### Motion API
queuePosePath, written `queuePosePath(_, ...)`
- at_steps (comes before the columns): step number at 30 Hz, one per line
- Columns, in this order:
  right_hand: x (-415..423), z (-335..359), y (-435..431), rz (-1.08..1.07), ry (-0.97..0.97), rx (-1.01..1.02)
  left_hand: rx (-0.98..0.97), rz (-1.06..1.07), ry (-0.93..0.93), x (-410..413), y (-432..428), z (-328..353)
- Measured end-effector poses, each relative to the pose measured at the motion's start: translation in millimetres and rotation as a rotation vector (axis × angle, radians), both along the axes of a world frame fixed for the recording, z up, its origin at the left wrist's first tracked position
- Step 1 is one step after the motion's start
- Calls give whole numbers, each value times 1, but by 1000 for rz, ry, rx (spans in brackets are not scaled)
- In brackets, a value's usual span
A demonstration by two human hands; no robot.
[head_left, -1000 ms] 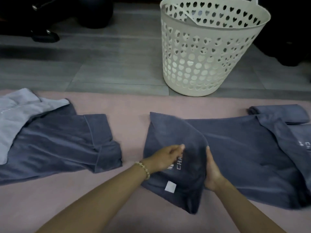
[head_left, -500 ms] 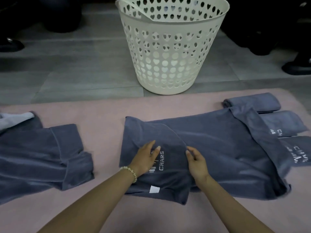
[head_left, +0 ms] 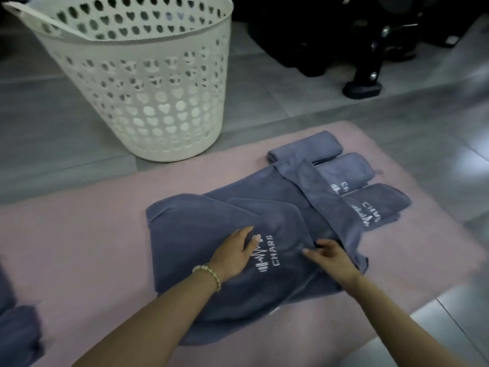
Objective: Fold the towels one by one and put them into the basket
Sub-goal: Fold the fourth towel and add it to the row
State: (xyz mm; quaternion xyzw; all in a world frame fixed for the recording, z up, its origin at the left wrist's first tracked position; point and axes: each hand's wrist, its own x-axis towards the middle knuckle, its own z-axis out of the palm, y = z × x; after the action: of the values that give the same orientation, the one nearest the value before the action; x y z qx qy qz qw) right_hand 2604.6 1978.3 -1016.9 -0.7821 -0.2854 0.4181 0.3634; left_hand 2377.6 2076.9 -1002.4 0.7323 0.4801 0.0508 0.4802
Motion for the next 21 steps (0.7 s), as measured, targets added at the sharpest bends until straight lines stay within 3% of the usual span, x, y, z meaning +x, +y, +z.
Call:
queuePosePath(5, 5, -12, -29, 262, 30, -27, 6, -128, -42, 47, -10, -3)
queuePosePath(7, 7, -3, -29, 264, 23, 62, 67, -214, -49, 65, -14, -2)
queuePosePath(10, 14, 23, -29, 226, 206, 170, 196, -355, -75, 92, -20, 10)
queuePosePath(14, 22, 45, -38, 307, 249, 72, 279, -506, 60, 122, -9, 28)
queuePosePath(18, 34, 57, -54, 451, 412, -100, 277, -301, -233, 150, 9, 46)
queuePosePath(21, 54, 56, -66, 288, 519, -47, 312, -173, -364, 173, 20, 63)
